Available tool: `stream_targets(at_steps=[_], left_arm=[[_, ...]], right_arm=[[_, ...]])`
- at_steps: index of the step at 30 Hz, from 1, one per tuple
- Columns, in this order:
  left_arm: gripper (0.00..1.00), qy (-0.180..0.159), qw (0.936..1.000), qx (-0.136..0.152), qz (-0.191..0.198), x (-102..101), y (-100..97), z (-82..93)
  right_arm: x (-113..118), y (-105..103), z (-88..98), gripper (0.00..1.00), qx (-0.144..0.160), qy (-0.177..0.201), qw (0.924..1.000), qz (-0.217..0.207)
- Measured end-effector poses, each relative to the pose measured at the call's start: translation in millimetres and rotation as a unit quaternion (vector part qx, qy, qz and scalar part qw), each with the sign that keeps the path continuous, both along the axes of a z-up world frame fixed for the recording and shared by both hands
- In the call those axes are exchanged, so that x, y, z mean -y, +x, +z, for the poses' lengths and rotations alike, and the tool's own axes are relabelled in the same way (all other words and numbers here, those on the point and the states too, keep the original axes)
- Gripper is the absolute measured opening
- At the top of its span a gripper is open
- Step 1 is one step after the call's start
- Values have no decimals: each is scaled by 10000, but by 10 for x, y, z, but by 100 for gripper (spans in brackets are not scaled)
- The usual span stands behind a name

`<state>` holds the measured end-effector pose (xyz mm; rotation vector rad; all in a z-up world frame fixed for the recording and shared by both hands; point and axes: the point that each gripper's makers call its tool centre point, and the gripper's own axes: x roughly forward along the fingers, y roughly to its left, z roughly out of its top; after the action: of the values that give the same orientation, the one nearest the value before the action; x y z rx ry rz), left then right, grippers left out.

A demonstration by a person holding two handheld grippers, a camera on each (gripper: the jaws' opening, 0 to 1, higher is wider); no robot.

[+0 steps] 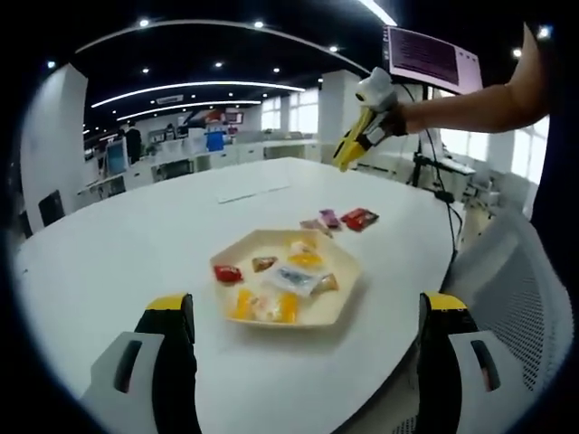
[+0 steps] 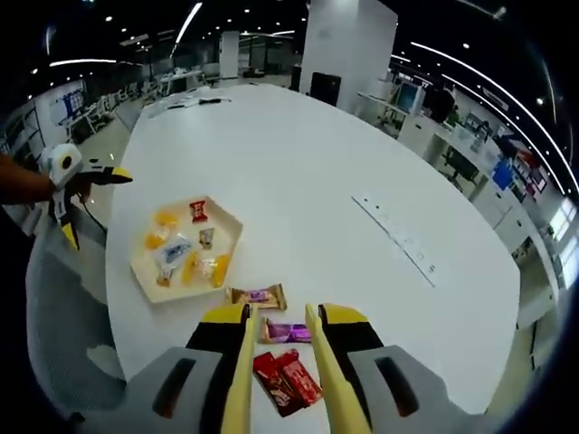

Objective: Place the target food into the container with the food tongs after gripping and lifting it, then release it inside without dropping or visibly crushing the food.

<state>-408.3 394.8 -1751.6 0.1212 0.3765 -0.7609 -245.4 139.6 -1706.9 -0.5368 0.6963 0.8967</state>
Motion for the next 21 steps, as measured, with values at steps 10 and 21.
stream_targets(at_steps=[10,21], left_arm=[[100,-8,10000,-44,46,-20,8,-17],[100,387,9991,-6,-190,28,-43,-111]], right_arm=[[-70,27,-166,29,-133,84,9997,-175],[-402,99,-462,29,-126,-3,9985,-535]])
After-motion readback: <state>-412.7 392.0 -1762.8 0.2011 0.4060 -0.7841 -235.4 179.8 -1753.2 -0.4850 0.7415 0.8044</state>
